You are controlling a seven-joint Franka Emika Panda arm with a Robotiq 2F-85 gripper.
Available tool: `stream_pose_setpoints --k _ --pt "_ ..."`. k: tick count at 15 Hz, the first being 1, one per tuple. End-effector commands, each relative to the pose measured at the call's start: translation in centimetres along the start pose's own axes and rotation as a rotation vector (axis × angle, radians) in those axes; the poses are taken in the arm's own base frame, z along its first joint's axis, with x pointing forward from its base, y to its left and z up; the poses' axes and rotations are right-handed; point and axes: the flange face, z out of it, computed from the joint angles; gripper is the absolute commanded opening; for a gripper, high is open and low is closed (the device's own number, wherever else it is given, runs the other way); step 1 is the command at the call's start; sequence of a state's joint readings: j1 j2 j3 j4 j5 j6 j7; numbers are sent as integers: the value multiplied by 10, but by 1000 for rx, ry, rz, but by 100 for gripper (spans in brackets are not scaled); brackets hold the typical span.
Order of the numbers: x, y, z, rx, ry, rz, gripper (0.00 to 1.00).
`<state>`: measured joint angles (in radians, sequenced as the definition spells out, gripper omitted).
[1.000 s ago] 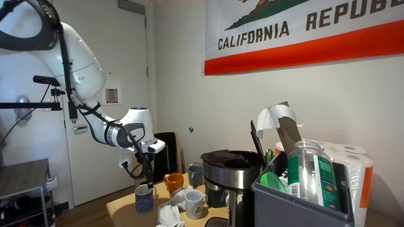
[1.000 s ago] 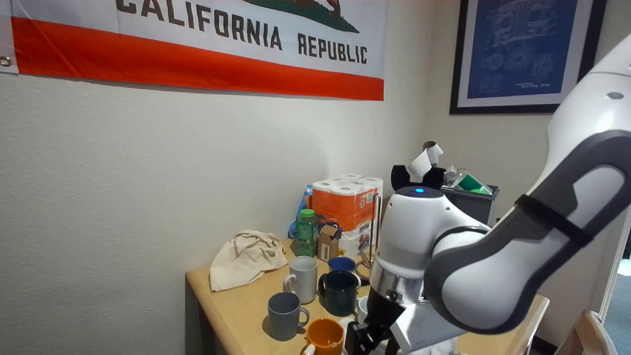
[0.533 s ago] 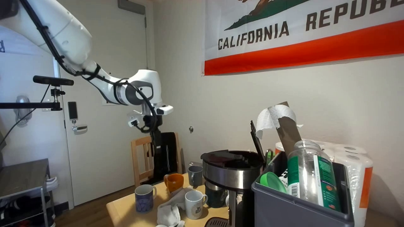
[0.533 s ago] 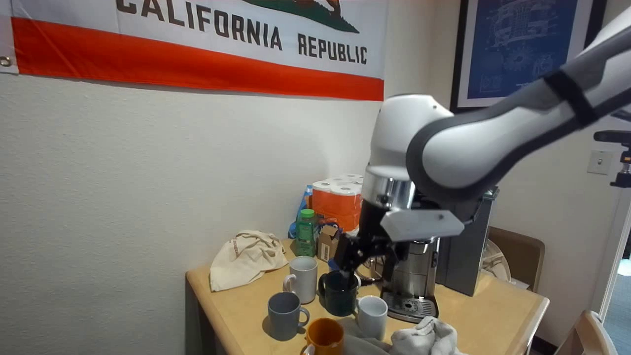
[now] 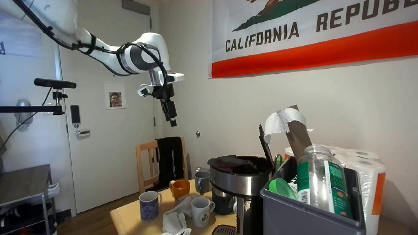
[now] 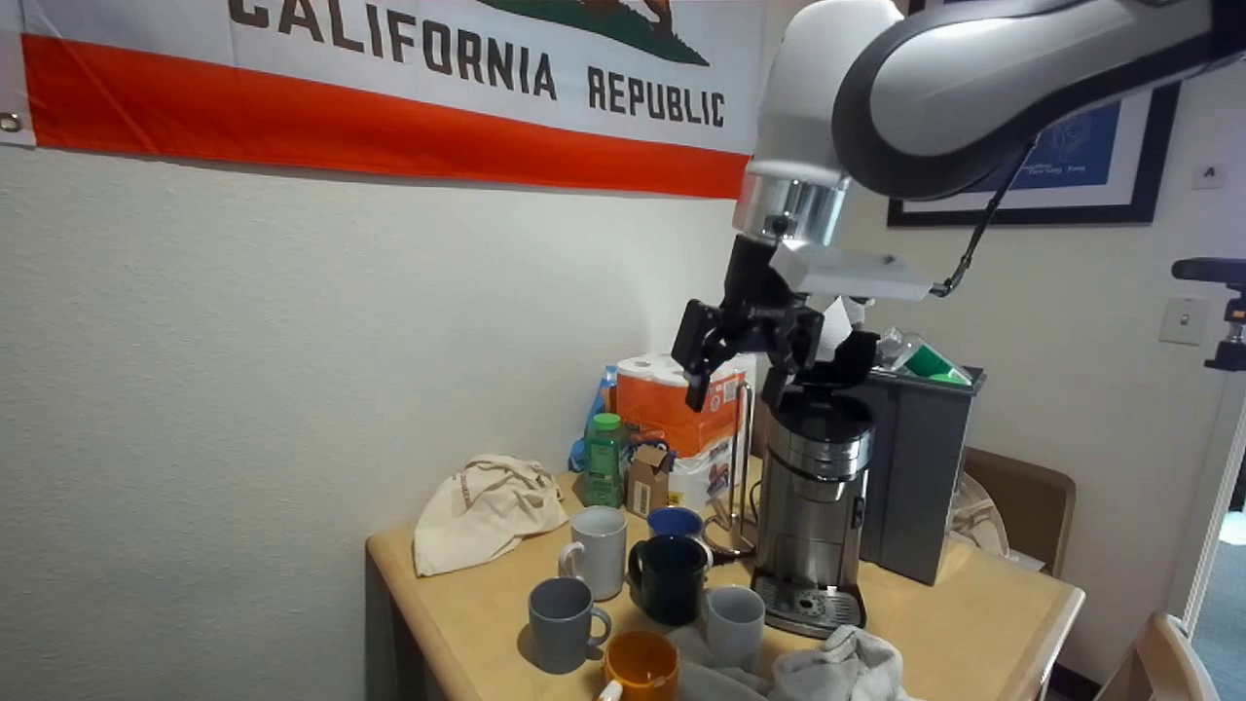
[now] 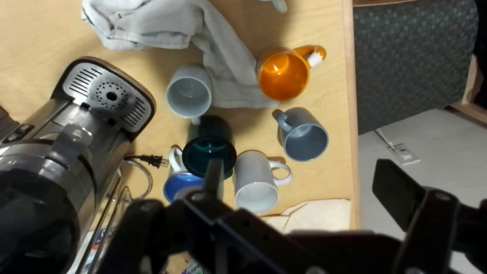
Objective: Tip the mug over the coffee machine chamber
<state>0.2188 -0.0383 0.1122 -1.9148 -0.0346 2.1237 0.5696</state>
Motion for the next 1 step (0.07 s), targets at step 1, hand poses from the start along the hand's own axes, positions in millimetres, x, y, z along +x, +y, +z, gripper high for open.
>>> stream_pose_setpoints --k 1 --pt "6 -3 -14 -11 5 -24 100"
